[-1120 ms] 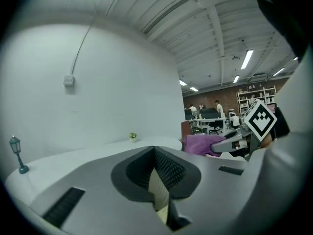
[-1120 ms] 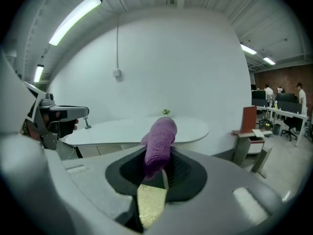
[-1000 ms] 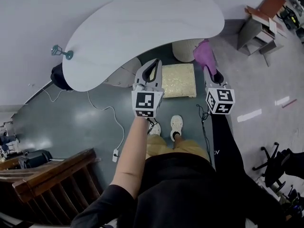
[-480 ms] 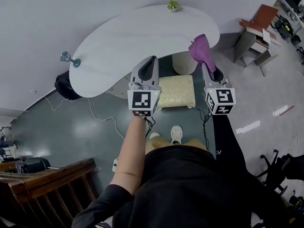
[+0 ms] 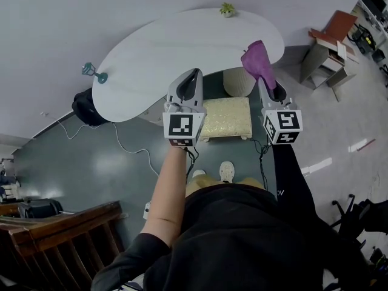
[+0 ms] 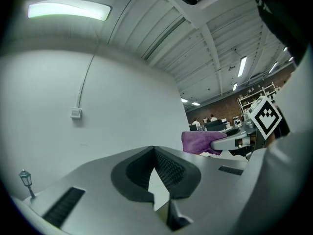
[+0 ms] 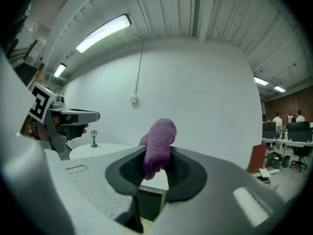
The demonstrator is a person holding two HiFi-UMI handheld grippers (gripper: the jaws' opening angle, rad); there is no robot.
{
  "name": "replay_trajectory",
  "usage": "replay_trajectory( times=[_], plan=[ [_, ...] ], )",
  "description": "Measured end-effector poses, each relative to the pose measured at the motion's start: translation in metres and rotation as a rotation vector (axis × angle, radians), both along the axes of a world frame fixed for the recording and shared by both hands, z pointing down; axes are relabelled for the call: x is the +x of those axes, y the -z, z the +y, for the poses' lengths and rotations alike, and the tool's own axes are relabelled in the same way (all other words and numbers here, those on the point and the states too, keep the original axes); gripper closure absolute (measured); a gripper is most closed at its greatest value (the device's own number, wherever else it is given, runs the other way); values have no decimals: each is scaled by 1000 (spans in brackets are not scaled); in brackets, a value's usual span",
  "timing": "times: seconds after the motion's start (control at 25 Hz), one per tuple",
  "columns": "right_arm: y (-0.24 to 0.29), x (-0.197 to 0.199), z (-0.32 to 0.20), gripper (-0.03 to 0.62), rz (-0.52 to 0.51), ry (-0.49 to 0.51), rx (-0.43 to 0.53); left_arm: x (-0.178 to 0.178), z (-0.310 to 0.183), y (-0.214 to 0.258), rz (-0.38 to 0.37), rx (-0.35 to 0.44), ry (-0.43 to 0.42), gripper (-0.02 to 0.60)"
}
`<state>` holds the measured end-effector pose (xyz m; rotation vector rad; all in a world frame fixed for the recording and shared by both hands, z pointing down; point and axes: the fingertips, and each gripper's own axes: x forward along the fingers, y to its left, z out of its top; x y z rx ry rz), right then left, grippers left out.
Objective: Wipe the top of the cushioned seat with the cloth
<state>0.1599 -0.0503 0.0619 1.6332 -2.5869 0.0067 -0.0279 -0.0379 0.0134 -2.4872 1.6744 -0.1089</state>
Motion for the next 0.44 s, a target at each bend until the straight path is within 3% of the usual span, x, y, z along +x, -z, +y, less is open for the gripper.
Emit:
replay_trajectory(
  times=[0.44],
  plan=[
    [7, -14, 0, 516, 7, 26, 11, -14, 5, 2, -9, 9, 9, 578]
  ],
)
